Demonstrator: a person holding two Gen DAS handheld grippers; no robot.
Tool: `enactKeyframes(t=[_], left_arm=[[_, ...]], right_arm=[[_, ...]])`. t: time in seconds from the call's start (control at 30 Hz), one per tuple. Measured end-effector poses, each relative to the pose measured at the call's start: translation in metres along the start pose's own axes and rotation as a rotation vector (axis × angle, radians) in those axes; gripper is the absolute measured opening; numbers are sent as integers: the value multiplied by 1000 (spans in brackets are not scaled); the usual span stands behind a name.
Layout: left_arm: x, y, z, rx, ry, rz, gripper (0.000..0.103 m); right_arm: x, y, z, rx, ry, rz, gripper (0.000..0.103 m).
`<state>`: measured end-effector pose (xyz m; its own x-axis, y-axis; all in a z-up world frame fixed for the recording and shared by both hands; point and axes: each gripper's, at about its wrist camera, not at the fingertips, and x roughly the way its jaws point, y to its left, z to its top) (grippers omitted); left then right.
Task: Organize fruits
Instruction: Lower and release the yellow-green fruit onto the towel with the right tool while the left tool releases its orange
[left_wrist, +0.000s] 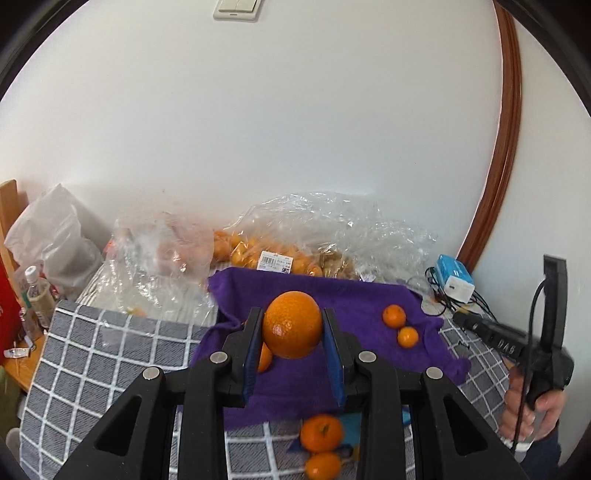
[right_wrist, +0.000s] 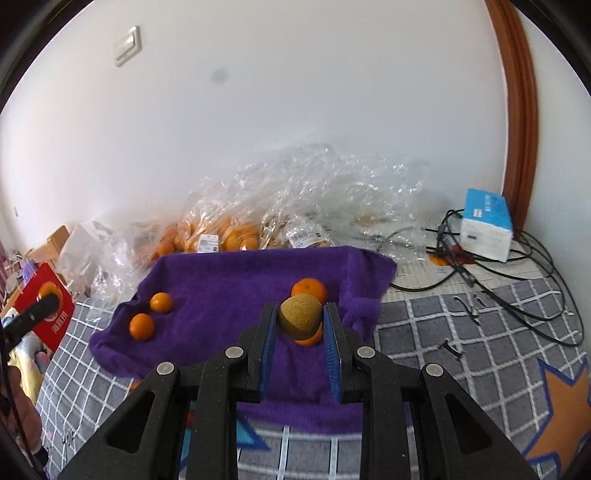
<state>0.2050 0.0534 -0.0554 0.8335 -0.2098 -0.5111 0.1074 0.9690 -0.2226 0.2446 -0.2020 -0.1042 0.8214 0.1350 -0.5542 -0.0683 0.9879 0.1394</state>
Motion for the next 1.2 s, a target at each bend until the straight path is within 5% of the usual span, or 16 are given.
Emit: enactKeyframes(t=[0.23, 0.57, 1.07, 1.2], left_arm=[[42, 3, -18, -51, 32, -22, 30], [67, 4, -38, -23, 105, 7, 30], [95, -13, -38, -41, 279, 3, 30], [108, -18, -34, -31, 302, 61, 30]], right_arm=[[48, -3, -23, 6, 137, 28, 25], [66, 4, -39, -50, 199, -20, 25], [61, 0, -37, -18, 177, -20, 33], [57, -2, -35, -11, 167, -22, 33]])
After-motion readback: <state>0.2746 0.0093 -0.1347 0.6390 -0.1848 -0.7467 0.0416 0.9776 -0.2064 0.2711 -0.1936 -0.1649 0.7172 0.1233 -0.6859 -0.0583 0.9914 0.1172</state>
